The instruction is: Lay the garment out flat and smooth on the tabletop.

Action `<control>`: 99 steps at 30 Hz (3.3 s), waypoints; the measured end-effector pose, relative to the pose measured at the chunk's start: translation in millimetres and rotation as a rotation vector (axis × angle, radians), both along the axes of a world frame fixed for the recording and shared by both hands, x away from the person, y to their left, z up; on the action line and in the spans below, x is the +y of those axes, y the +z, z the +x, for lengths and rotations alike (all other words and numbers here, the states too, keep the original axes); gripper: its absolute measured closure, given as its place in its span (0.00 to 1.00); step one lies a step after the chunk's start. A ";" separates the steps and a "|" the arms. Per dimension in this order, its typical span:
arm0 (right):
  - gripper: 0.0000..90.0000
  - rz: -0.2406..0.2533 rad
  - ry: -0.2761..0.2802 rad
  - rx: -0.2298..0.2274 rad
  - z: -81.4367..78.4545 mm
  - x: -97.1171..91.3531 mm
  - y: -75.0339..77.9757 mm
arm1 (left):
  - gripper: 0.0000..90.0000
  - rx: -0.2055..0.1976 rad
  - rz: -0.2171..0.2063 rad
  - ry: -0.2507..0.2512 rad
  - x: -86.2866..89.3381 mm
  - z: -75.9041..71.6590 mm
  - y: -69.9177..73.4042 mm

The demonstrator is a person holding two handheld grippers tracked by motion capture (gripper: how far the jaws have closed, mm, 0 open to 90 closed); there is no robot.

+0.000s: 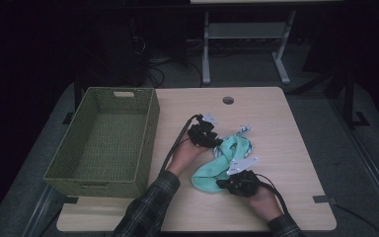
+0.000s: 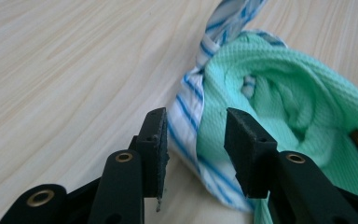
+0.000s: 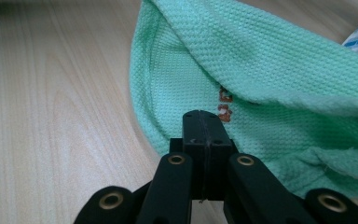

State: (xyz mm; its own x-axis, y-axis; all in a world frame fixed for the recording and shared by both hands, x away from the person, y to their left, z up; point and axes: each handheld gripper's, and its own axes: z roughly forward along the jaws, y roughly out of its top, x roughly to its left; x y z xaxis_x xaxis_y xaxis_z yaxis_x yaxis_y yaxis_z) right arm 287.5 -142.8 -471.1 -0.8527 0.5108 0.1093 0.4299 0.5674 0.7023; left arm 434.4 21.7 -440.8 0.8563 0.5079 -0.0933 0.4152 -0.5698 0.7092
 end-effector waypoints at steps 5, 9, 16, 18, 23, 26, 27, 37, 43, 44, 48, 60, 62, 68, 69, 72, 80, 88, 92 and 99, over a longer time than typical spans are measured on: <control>1.00 -0.003 0.001 -0.002 -0.3 0.2 0.1 | 0.64 -0.008 0.045 -0.004 -9.3 4.6 -8.3; 1.00 -0.002 0.001 -0.002 -0.3 0.2 0.1 | 0.69 0.008 0.087 -0.010 -12.2 6.6 -17.5; 1.00 0.001 0.000 -0.001 -0.4 0.1 0.0 | 0.90 -0.004 0.118 -0.018 -13.9 6.3 -20.3; 1.00 0.001 0.000 -0.002 -0.2 0.0 -0.1 | 0.94 -0.004 0.133 -0.021 -15.7 5.7 -18.6; 1.00 0.001 -0.002 0.000 -0.5 -0.3 -0.1 | 0.95 -0.009 0.102 -0.013 -11.0 5.4 -9.9; 1.00 0.000 -0.004 0.005 -0.6 -0.5 0.2 | 0.95 -0.023 0.088 0.003 -3.9 7.4 -2.1; 1.00 -0.001 -0.003 0.004 -0.7 -0.6 0.2 | 0.95 -0.029 0.084 0.011 -1.2 8.5 0.1; 1.00 -0.037 -0.007 0.000 -3.7 -12.6 2.9 | 0.95 -0.047 0.073 0.070 23.0 14.4 12.9; 1.00 -0.046 -0.012 -0.002 -3.3 -21.5 3.5 | 0.95 -0.064 0.058 0.120 34.5 18.6 17.5; 1.00 -0.047 -0.013 -0.006 -3.2 -22.6 3.3 | 0.95 -0.067 0.059 0.128 36.9 19.5 18.3; 1.00 -0.055 -0.023 -0.004 -3.9 -30.3 3.9 | 0.95 -0.070 0.058 0.168 44.1 22.8 19.0; 1.00 -0.059 -0.074 0.001 -3.3 -51.8 4.1 | 0.93 -0.071 0.103 0.219 47.6 28.2 10.6; 1.00 -0.061 -0.074 0.004 -3.5 -51.3 4.2 | 0.90 -0.077 0.099 0.214 45.8 25.3 11.8; 1.00 -0.058 -0.074 -0.001 -2.5 -51.6 3.9 | 0.72 -0.047 0.051 0.180 43.8 7.7 22.5; 1.00 -0.058 -0.076 0.000 -2.5 -51.4 4.0 | 0.72 -0.047 0.056 0.163 44.1 2.7 24.0; 0.98 -0.044 -0.082 0.007 -2.6 -50.8 5.1 | 0.74 -0.022 0.055 0.123 44.4 -13.7 24.0; 0.95 0.001 -0.109 -0.025 0.4 -55.3 14.7 | 0.81 0.014 0.027 0.060 52.4 -60.0 14.8; 0.90 -0.007 -0.157 -0.046 11.6 -60.6 17.0 | 0.69 0.046 0.033 0.018 55.0 -98.0 1.0; 0.88 -0.005 -0.178 -0.035 14.3 -63.5 15.6 | 0.63 0.081 0.039 0.005 53.7 -111.4 -3.2; 0.83 -0.016 -0.189 -0.009 20.6 -58.1 8.3 | 0.58 0.062 0.062 0.002 40.6 -117.3 -9.6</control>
